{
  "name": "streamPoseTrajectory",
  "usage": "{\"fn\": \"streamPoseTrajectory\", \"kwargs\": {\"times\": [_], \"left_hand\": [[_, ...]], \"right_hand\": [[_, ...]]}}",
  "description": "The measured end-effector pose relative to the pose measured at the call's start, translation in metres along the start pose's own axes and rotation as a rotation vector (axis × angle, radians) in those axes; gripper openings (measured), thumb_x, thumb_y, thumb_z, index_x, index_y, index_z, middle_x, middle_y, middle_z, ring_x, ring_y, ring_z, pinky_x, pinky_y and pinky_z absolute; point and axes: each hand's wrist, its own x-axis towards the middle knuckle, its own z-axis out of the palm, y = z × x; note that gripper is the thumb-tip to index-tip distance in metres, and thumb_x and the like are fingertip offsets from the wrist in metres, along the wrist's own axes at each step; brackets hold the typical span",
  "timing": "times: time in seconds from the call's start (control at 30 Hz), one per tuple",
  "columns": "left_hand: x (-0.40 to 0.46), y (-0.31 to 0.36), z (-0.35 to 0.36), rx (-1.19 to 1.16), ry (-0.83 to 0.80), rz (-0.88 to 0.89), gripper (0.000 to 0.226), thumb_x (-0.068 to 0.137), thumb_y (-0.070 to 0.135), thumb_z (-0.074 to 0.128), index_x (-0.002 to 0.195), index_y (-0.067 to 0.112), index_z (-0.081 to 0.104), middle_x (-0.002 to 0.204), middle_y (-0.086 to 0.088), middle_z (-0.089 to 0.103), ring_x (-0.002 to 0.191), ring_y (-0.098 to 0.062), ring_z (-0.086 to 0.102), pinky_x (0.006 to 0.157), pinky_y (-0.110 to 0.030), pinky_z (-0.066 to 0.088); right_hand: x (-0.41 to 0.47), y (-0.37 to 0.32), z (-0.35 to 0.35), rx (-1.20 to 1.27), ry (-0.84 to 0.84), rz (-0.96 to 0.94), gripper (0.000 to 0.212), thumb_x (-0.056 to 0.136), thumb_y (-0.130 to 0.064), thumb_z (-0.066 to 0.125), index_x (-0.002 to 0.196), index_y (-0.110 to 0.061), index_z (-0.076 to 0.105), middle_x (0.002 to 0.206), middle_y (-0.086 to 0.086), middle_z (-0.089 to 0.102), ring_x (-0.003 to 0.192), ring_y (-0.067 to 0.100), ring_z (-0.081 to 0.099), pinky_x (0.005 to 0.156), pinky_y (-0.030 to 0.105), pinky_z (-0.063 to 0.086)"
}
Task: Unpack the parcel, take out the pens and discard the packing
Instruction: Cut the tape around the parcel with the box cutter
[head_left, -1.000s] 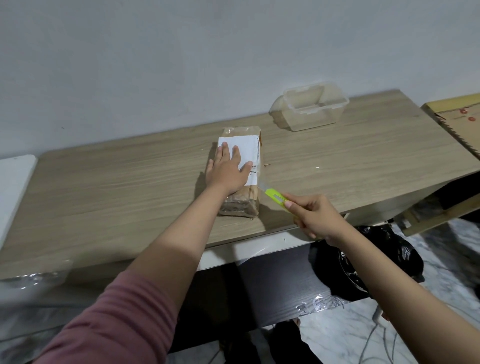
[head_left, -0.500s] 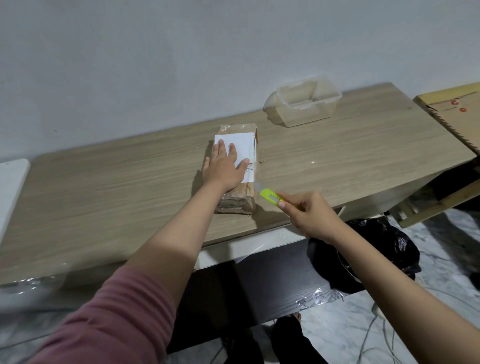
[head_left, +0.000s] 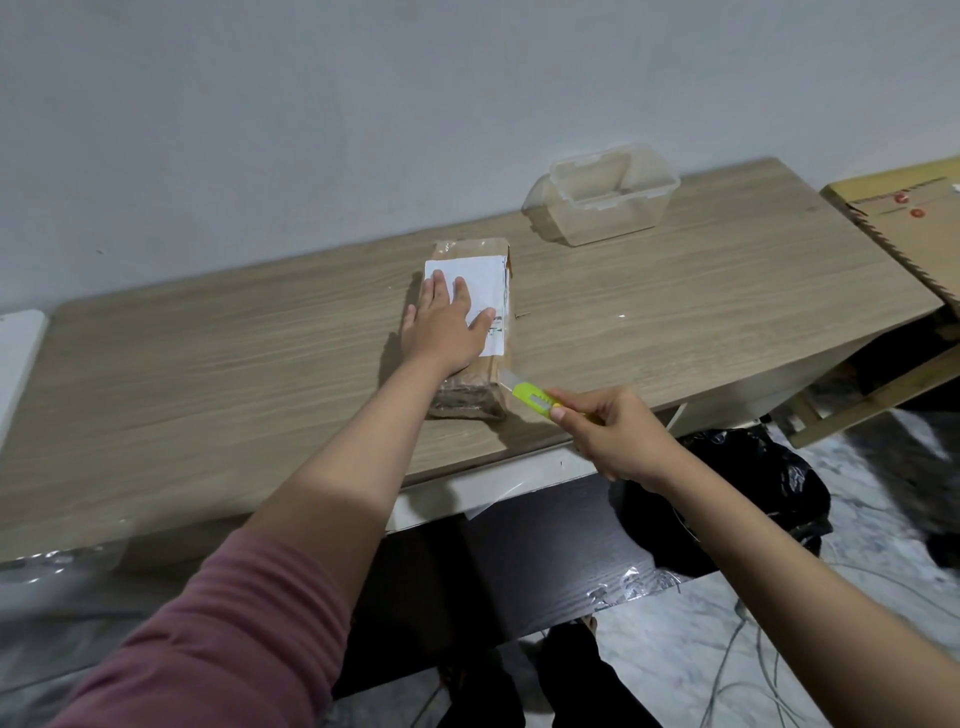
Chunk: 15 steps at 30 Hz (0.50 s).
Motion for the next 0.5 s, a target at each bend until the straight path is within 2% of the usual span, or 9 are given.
{"fn": "streamPoseTrajectory", "kwargs": {"times": [0.17, 0.27, 0.37, 0.5], "left_hand": [[0.001, 0.000, 0.000, 0.005, -0.005, -0.006, 0.066, 0.097, 0.053, 0.022, 0.151, 0.019, 0.006, 0.160, -0.007, -0.008, 0.147, -0.019, -0.011, 0.118, -0.044, 0.003], [0.001, 0.000, 0.000, 0.004, -0.006, -0.008, 0.066, 0.096, 0.054, 0.023, 0.151, 0.019, 0.007, 0.160, -0.007, -0.008, 0.147, -0.019, -0.011, 0.118, -0.044, 0.002], [0.001, -0.001, 0.001, 0.006, -0.003, -0.010, 0.067, 0.096, 0.054, 0.023, 0.151, 0.019, 0.007, 0.160, -0.007, -0.008, 0.147, -0.019, -0.010, 0.118, -0.044, 0.002], [0.002, 0.001, 0.001, -0.003, -0.010, -0.012, 0.067, 0.096, 0.054, 0.023, 0.151, 0.018, 0.007, 0.160, -0.007, -0.008, 0.147, -0.019, -0.011, 0.118, -0.044, 0.002]], "right_hand": [[0.000, -0.002, 0.018, 0.130, 0.035, 0.020, 0.028, 0.096, -0.017, 0.053, 0.118, -0.032, 0.062, 0.046, 0.000, 0.032, 0.030, 0.009, 0.026, 0.033, 0.016, 0.026], [-0.003, -0.002, 0.015, 0.183, 0.017, 0.030, 0.027, 0.096, -0.016, 0.052, 0.117, -0.030, 0.062, 0.042, -0.005, 0.029, 0.032, 0.008, 0.022, 0.033, 0.014, 0.023], [-0.010, -0.001, 0.012, 0.174, -0.017, 0.023, 0.028, 0.096, -0.016, 0.052, 0.120, -0.025, 0.063, 0.040, -0.006, 0.031, 0.031, 0.009, 0.023, 0.033, 0.013, 0.023], [-0.015, 0.006, 0.016, 0.133, 0.039, 0.042, 0.029, 0.095, -0.017, 0.055, 0.122, -0.019, 0.064, 0.039, -0.007, 0.034, 0.032, 0.010, 0.026, 0.034, 0.014, 0.026]]}}
